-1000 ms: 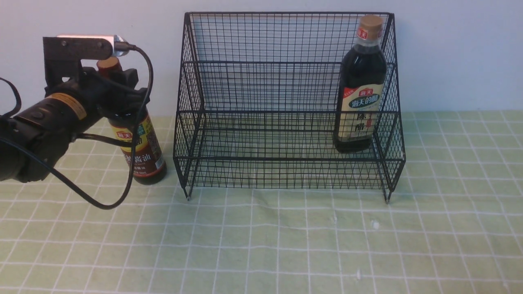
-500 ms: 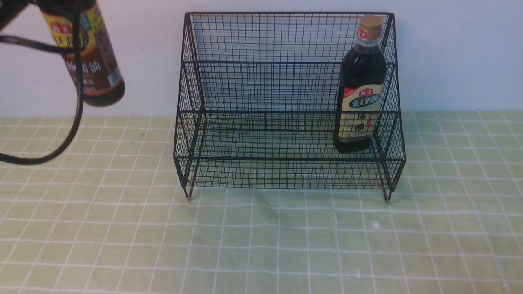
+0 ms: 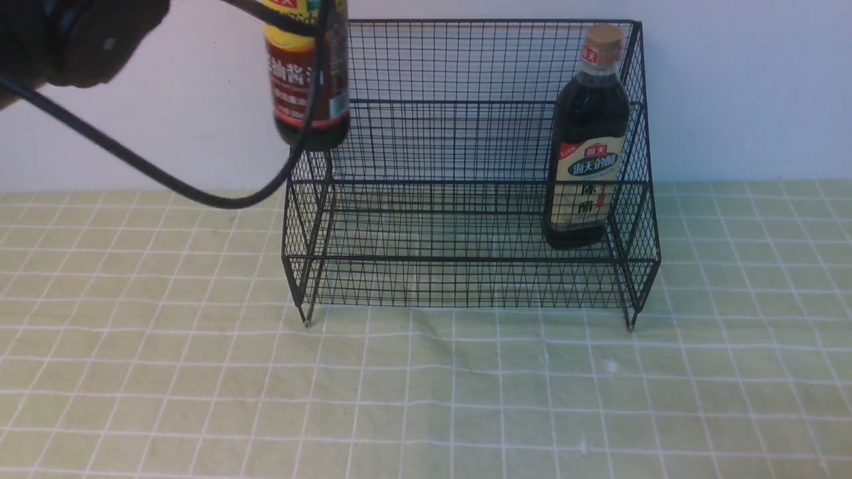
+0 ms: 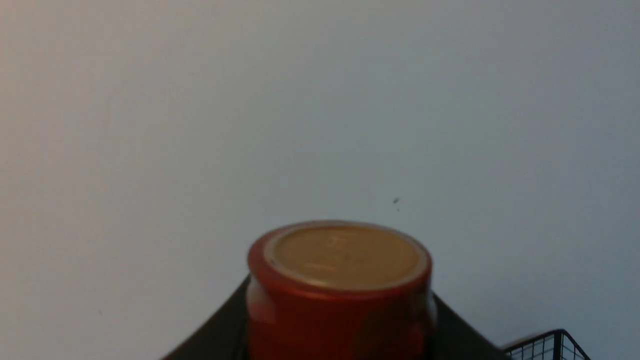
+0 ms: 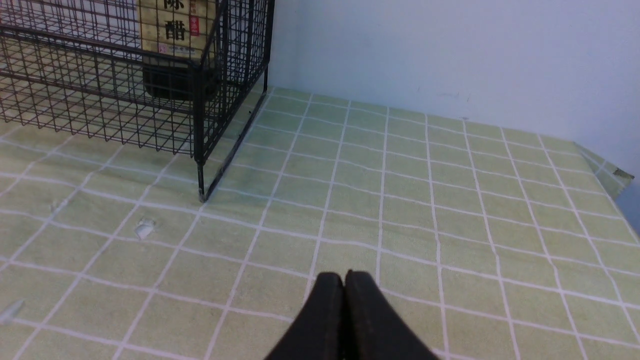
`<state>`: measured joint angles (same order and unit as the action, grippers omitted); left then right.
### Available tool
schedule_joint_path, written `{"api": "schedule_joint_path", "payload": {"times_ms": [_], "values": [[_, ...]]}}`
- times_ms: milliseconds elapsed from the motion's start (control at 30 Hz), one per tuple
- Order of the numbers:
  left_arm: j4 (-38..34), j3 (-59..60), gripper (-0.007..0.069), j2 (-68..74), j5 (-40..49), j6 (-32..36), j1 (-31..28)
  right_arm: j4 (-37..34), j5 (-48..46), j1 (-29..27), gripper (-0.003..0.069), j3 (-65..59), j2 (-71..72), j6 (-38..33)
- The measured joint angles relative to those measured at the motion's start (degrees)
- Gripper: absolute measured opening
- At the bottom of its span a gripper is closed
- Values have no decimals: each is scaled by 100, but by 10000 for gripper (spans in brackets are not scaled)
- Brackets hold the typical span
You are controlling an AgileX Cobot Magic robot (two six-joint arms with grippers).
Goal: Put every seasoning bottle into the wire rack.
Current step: Use the left arm to put the condiment bottle back on the shelf
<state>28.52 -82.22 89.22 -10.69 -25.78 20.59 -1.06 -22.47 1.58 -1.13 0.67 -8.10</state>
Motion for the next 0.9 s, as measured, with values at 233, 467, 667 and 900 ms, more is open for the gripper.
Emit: {"api": "schedule_joint_path", "payload": {"times_ms": [233,467,667,900], "values": [[27,-123,255,783,86,-121,39,0,0,0,-13,0,0,0],[82,-117,255,974,478,-434,51,0,0,0,-13,0,0,0],[72,-17,255,990,1249,-593,55,0,0,0,-13,0,0,0],[70,36,255,1187,1538,-605,222,0,-3,0,-13,0,0,0]]}}
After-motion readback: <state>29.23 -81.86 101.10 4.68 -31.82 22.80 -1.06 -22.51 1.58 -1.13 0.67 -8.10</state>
